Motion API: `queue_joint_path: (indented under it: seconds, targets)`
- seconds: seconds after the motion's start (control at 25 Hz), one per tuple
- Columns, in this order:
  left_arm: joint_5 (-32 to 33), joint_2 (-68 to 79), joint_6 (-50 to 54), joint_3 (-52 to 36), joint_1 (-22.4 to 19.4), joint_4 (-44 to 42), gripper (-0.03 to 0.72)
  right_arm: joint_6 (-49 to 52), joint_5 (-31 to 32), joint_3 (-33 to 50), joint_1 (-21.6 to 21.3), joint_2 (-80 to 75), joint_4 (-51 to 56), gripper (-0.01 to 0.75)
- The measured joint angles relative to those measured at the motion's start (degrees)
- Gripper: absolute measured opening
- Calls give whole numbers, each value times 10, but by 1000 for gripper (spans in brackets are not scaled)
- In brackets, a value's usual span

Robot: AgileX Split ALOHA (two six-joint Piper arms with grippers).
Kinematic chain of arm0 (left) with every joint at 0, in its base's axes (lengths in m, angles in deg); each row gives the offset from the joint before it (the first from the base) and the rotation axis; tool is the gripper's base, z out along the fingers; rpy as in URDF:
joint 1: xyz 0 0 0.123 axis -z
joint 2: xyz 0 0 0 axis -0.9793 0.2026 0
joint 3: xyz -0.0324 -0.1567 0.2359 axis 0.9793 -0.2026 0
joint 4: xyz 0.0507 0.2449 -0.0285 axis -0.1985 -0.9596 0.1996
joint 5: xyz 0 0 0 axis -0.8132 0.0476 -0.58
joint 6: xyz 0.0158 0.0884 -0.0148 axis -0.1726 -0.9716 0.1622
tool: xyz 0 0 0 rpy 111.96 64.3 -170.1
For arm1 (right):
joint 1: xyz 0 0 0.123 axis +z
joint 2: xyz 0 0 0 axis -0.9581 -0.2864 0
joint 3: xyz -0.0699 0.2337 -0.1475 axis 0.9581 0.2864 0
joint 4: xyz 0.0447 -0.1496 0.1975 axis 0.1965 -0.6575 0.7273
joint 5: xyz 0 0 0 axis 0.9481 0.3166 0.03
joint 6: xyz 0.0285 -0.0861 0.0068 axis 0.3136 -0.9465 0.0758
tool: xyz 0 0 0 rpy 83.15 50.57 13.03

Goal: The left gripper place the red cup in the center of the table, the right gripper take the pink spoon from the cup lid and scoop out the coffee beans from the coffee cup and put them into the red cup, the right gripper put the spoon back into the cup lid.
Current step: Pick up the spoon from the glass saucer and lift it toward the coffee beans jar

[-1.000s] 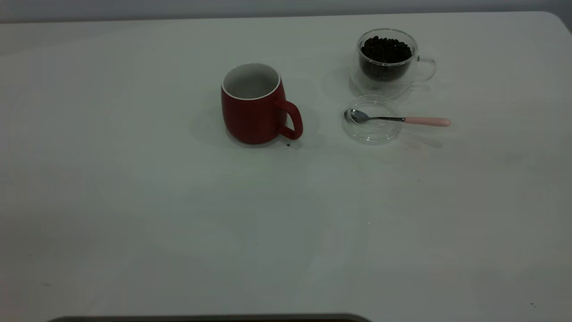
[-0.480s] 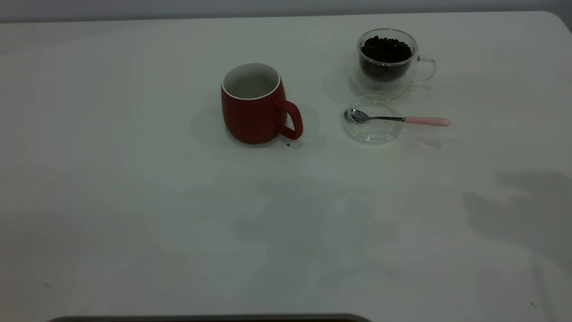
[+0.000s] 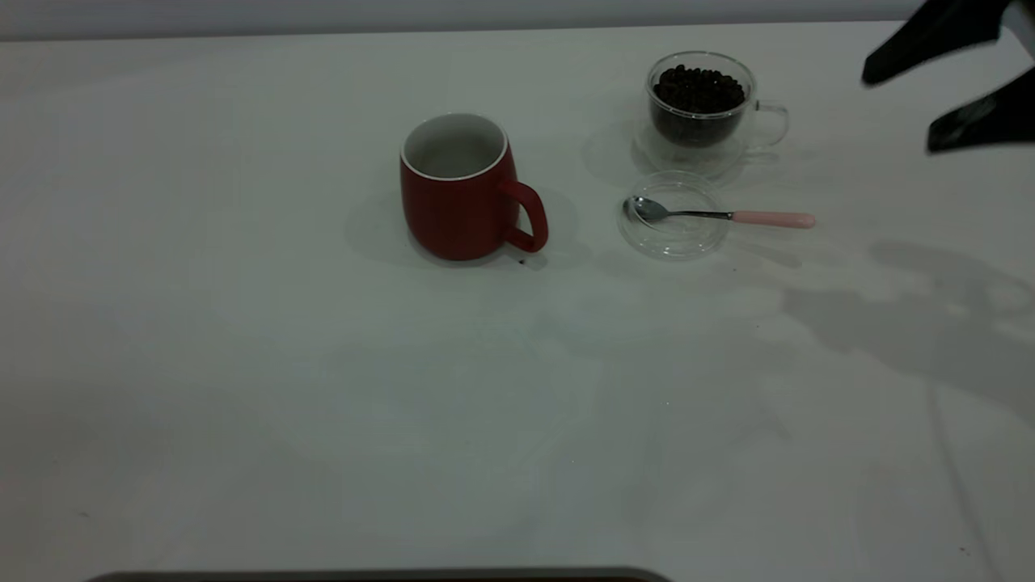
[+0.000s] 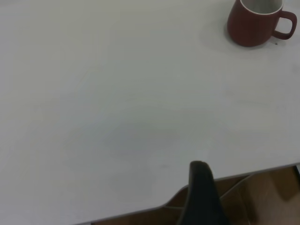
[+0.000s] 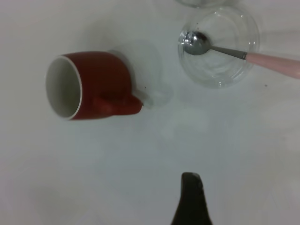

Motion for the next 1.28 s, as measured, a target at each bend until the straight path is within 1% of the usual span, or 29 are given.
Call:
queue_joint_path:
  seconds: [0.12,0.24,0.36,0.76,1.08,1.28]
  targets:
    - [0,0,0,0,0,0,586,-85,18,-1,-3,-63,93,631]
    - [0,0,0,0,0,0,586,-181,50,-5,-3,-125,193,631]
    - [0,0,0,0,0,0,586,-221,71,-16,-3,-180,237,630]
    - [0,0,0,0,0,0,586,-225,117,-94,-3,-309,249,629]
    - [0,0,0,0,0,0,586,-205,131,-153,-3,-364,249,627]
    - [0,0,0,0,0,0,586,-204,133,-172,-5,-377,250,610]
